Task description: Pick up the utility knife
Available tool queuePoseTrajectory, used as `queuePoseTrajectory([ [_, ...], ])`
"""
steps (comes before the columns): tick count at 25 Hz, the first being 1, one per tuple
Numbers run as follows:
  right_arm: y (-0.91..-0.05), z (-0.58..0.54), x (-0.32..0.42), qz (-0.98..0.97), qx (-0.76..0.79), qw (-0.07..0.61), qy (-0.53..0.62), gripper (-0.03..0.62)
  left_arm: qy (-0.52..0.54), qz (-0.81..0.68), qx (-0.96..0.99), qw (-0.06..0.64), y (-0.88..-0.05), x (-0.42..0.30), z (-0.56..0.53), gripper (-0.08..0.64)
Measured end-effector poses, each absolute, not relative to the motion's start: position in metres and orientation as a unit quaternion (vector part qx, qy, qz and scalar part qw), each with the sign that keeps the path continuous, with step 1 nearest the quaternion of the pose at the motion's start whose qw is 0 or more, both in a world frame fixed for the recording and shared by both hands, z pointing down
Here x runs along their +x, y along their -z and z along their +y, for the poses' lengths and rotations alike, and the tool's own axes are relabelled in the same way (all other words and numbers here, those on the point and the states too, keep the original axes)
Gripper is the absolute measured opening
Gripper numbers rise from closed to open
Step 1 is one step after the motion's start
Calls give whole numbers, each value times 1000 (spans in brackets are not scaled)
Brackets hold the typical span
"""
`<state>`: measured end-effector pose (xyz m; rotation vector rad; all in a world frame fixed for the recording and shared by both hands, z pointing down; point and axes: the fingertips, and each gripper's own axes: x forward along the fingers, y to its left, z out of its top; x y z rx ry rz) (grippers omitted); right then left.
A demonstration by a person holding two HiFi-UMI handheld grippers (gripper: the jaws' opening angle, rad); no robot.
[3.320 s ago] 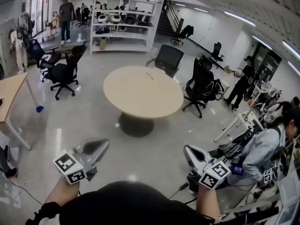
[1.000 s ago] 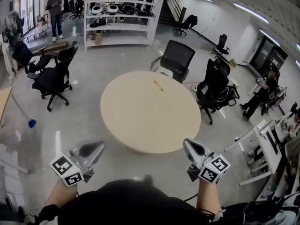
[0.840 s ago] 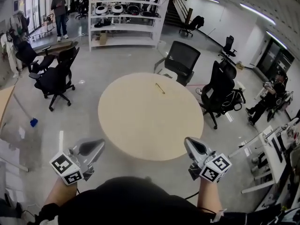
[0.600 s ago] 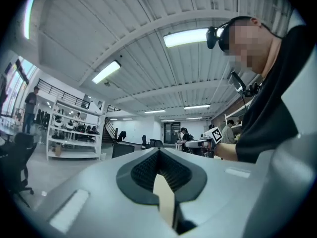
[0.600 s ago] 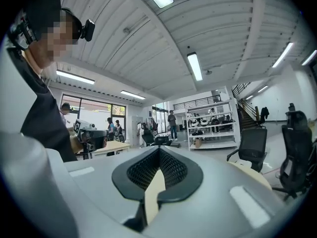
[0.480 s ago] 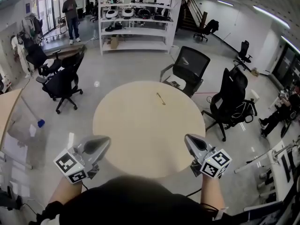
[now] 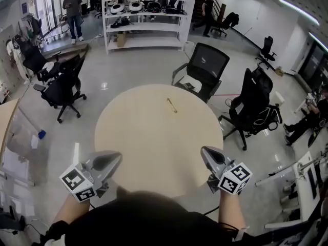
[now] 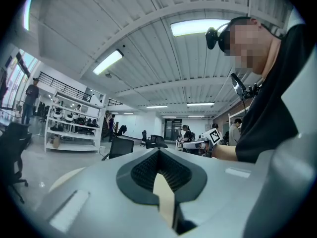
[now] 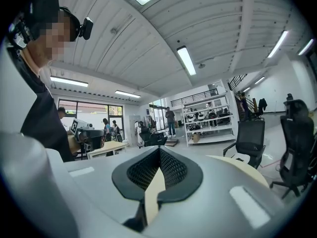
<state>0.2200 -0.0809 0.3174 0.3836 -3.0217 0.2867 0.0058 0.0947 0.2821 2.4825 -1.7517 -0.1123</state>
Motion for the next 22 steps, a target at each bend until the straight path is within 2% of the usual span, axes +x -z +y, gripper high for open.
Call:
queuePoseTrajectory([
  [6, -311, -86, 177, -983, 159, 59, -77, 14, 62, -547, 833, 55, -290, -50, 78, -3],
  [15, -289, -98, 60, -975, 199, 49, -82, 14, 69, -518, 851, 60, -291, -190, 45, -3],
  [22, -281, -125, 57, -977, 192, 64, -66, 14, 96, -538, 836, 45, -282, -198, 24, -3],
])
